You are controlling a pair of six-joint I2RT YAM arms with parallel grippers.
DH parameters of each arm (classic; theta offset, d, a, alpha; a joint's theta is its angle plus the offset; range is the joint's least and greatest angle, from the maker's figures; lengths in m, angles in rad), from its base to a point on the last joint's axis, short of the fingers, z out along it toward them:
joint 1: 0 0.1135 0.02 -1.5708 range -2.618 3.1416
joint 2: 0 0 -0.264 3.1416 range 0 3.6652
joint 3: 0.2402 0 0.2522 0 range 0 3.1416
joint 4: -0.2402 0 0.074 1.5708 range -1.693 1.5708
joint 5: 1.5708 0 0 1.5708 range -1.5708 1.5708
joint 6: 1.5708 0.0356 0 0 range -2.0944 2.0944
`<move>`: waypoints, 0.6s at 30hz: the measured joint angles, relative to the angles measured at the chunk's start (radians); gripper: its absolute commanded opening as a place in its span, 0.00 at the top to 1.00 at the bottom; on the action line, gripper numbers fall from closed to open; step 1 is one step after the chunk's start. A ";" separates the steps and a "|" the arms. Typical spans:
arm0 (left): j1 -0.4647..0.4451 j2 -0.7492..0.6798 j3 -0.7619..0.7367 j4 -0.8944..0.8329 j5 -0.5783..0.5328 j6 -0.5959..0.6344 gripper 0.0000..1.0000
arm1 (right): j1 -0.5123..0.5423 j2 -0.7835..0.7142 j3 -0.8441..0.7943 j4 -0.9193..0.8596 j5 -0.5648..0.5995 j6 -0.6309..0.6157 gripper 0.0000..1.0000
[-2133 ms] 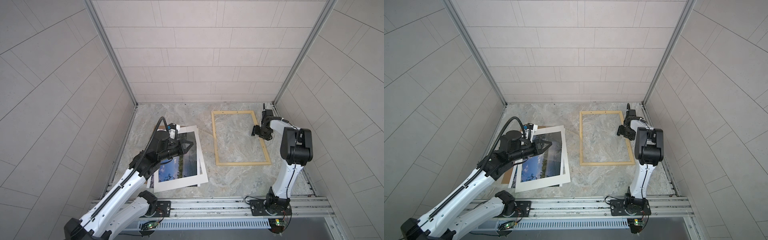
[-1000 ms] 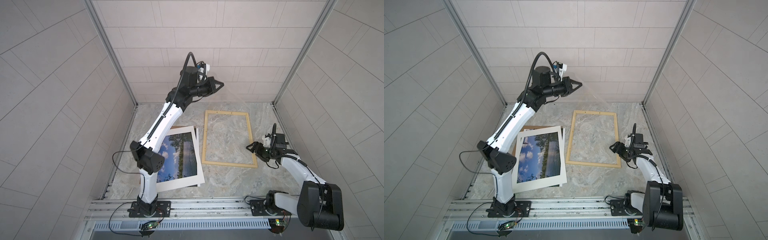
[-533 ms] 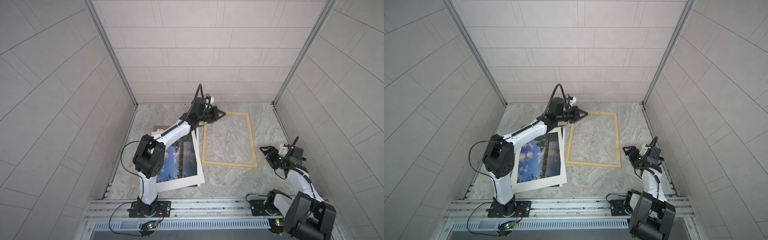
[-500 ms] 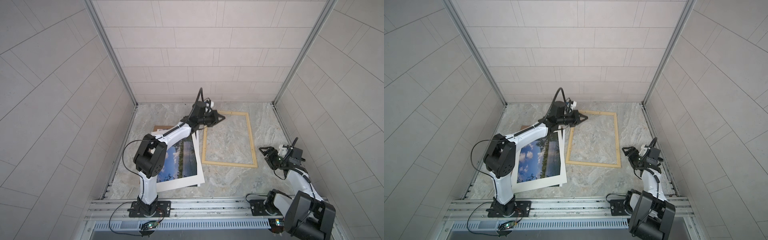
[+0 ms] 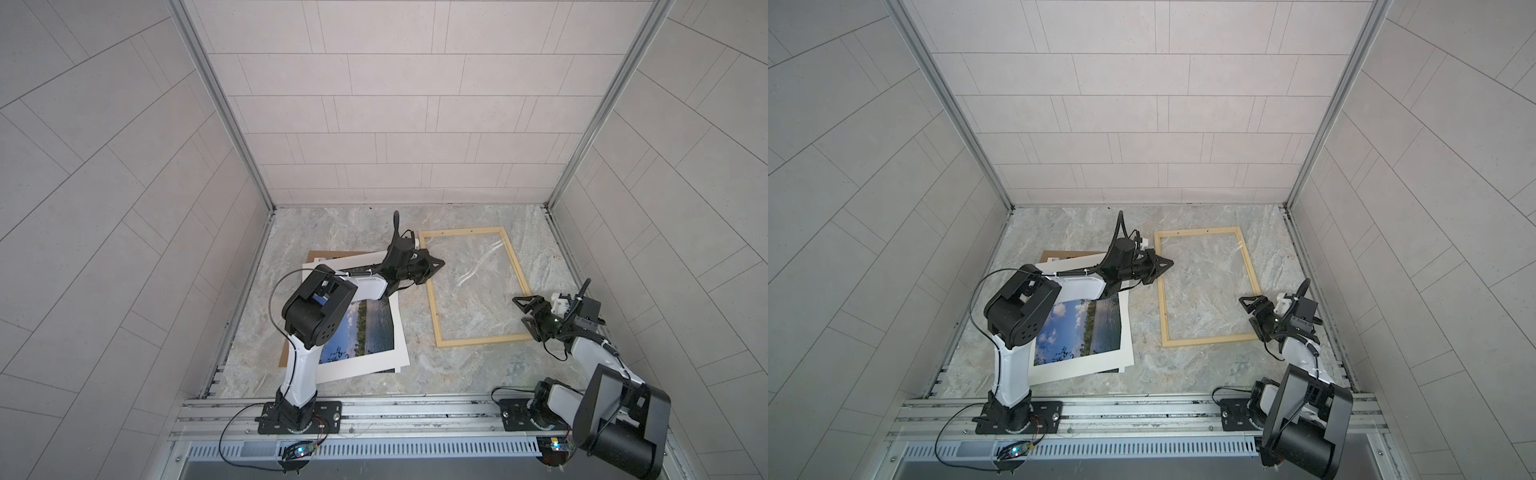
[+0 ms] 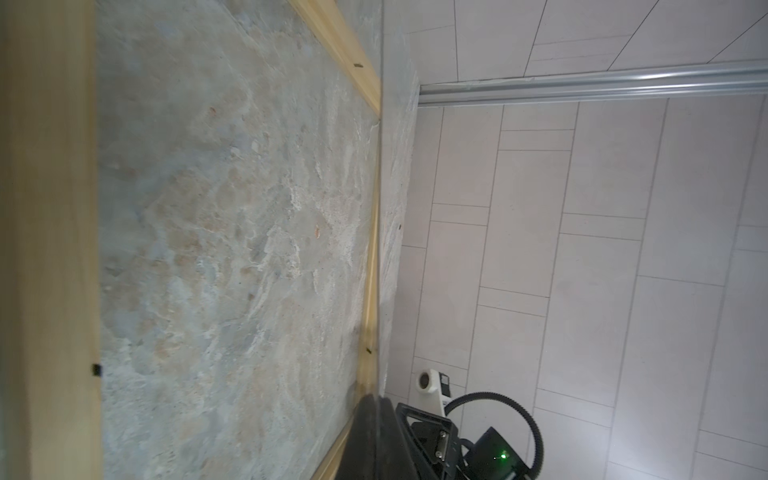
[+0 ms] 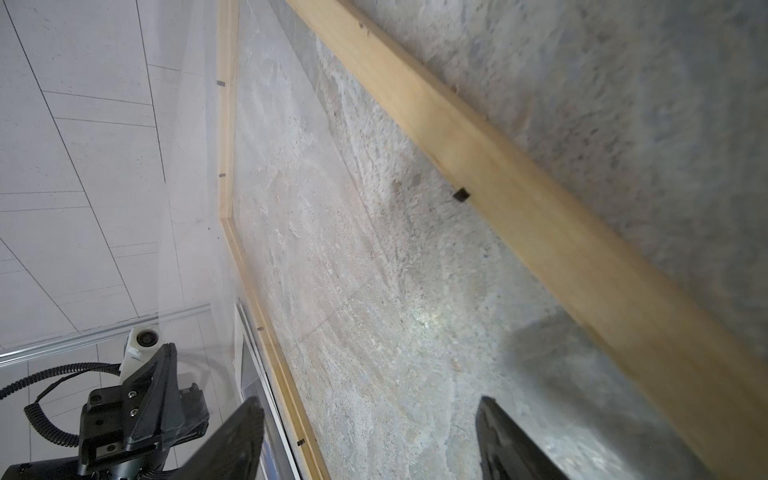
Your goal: Put the photo into the frame
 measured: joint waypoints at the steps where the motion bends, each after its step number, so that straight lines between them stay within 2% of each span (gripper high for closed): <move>1: 0.002 -0.002 0.000 0.018 -0.001 -0.021 1.00 | -0.001 -0.011 0.005 -0.010 0.002 -0.007 0.23; 4: 0.010 -0.014 0.000 0.037 -0.003 -0.051 1.00 | -0.003 -0.066 0.047 -0.093 0.042 -0.061 0.23; 9: 0.019 -0.055 0.002 -0.019 -0.003 -0.024 1.00 | -0.002 -0.127 0.151 -0.148 0.186 -0.166 0.23; 13: 0.024 -0.070 0.009 -0.037 0.005 -0.010 1.00 | -0.001 -0.048 0.192 -0.145 0.290 -0.226 0.22; 18: 0.024 -0.069 0.018 -0.032 0.032 -0.017 1.00 | 0.001 0.155 0.235 -0.132 0.328 -0.240 0.22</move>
